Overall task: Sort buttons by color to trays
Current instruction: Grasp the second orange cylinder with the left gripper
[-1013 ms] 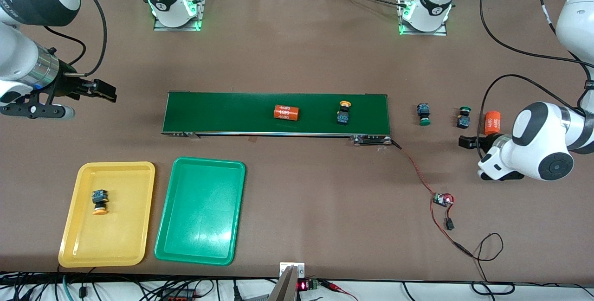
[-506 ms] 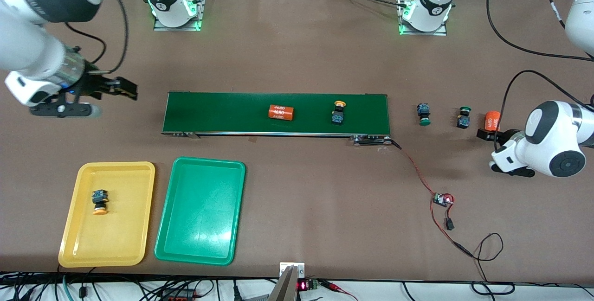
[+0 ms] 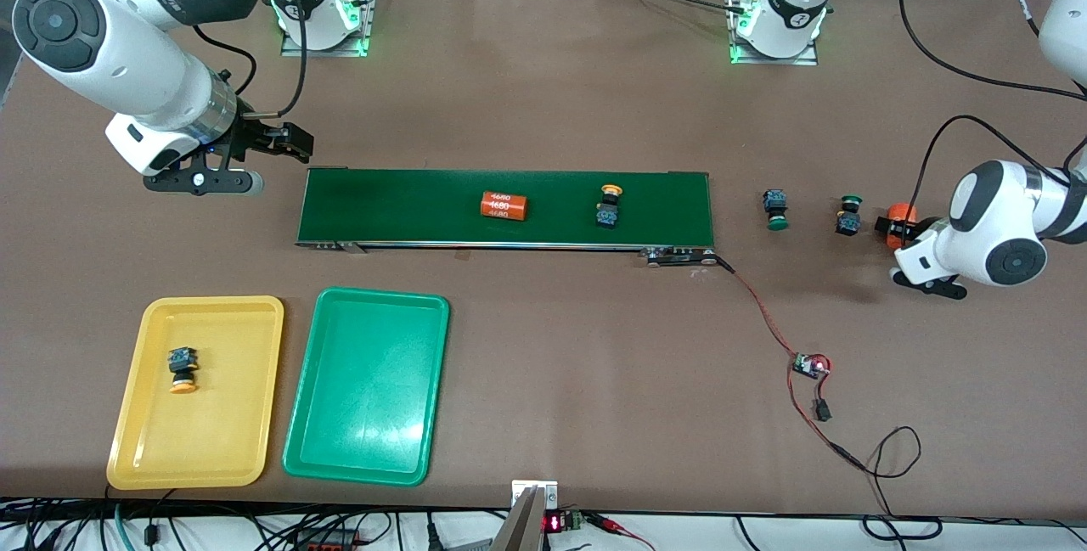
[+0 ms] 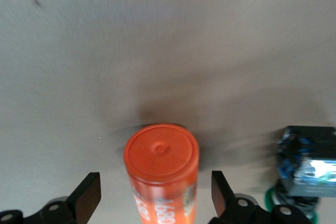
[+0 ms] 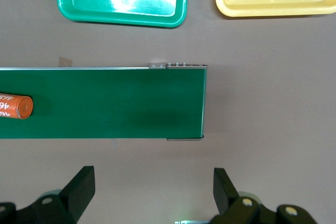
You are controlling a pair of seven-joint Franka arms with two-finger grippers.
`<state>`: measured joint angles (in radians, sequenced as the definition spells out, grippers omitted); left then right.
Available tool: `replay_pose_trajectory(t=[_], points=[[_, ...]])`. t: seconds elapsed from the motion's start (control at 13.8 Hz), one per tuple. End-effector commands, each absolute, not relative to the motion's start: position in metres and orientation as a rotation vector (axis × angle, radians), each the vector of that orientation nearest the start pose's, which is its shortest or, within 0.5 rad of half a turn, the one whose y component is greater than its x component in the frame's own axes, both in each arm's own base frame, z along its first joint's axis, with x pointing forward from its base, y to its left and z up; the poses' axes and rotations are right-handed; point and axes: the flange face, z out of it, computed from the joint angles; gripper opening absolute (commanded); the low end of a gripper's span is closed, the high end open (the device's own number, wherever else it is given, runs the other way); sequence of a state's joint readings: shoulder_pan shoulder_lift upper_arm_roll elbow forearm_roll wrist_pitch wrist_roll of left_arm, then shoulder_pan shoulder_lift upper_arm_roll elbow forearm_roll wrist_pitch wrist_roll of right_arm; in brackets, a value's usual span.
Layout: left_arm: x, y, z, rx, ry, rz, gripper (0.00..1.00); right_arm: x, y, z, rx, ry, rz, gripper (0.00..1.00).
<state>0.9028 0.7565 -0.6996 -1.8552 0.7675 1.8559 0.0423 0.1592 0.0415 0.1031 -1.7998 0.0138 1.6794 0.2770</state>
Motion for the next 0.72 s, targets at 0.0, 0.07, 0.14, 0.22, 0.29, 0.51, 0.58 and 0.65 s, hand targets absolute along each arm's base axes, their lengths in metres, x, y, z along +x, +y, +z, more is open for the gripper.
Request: replay_pose_trajectory(t=[0.0, 0.07, 0.14, 0.22, 0.29, 0.51, 0.58, 0.65], points=[[0.546, 0.175, 0.168, -2.889, 0.457, 0.727, 0.41, 0.531, 0.142, 0.505, -3.148, 0.039, 0.229, 1.00], [0.547, 0.175, 0.169, -2.889, 0.461, 0.724, 0.30, 0.531, 0.142, 0.504, -3.148, 0.039, 0.231, 1.00], [0.549, 0.175, 0.172, -2.889, 0.463, 0.722, 0.27, 0.531, 0.141, 0.504, -3.147, 0.039, 0.232, 1.00], [0.553, 0.172, 0.177, -2.889, 0.466, 0.705, 0.25, 0.532, 0.139, 0.505, -3.146, 0.037, 0.230, 1.00], [0.564, 0.162, 0.191, -2.893, 0.491, 0.660, 0.22, 0.532, 0.139, 0.504, -3.146, 0.037, 0.230, 1.00], [0.594, 0.111, 0.259, -2.869, 0.695, 0.622, 0.20, 0.526, 0.134, 0.498, -3.141, 0.047, 0.183, 1.00], [0.596, 0.087, 0.274, -2.840, 0.852, 0.637, 0.19, 0.517, 0.134, 0.492, -3.128, 0.049, 0.112, 1.00], [0.599, 0.066, 0.287, -2.798, 1.053, 0.628, 0.19, 0.505, 0.136, 0.483, -3.111, 0.052, 0.068, 1.00]])
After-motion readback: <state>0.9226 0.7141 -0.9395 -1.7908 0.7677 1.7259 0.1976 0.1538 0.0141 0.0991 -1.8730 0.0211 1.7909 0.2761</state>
